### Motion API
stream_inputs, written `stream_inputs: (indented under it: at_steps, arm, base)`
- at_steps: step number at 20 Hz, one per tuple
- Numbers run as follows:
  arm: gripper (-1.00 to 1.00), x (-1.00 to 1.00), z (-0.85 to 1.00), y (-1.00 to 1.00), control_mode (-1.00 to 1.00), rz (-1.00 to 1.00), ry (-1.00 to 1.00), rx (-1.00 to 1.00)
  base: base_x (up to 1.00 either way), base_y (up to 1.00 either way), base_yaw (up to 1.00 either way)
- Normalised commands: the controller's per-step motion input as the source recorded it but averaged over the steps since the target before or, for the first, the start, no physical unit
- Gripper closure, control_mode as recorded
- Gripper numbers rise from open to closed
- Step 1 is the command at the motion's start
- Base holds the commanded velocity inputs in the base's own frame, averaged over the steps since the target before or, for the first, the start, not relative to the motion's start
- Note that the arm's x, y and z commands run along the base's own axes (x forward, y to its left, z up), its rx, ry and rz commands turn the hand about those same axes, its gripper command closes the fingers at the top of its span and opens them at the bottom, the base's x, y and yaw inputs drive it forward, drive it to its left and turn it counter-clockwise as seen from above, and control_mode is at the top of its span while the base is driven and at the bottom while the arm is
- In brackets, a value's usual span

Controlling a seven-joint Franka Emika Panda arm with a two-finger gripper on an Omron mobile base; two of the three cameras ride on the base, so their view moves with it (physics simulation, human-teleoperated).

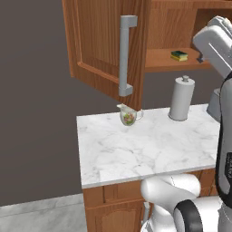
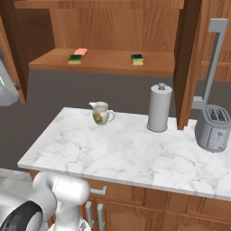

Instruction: Pick the sponge and sponge from the cabinet and place them on the counter.

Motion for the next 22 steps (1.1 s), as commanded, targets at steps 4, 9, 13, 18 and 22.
stream_inputs:
  at_steps: [4,9,13,18,22]
  arm:
    - [-1.00,-0.04,0.00,-0.60,-1.00,0.07,-0.04,0.33]
    - [-1.00,0.00,0.00,-0.44,-1.00,0.10,-0.06,0.31]
    - [-1.00,0.24,-0.10,-0.06,-1.00,0.11,0.02,0.24]
    - [-1.00,0.47,-0.24,0.00,-1.00,0.15,0.07,0.18]
    - [-1.00,0.41,-0.30,0.03,-1.00,0.17,0.04,0.13]
  base:
    - [0.00,0.00,0.00]
    - [0.00,0.00,0.00]
    - [0.00,0.00,0.00]
    - [0.00,0.00,0.00]
    - [0.00,0.00,0.00]
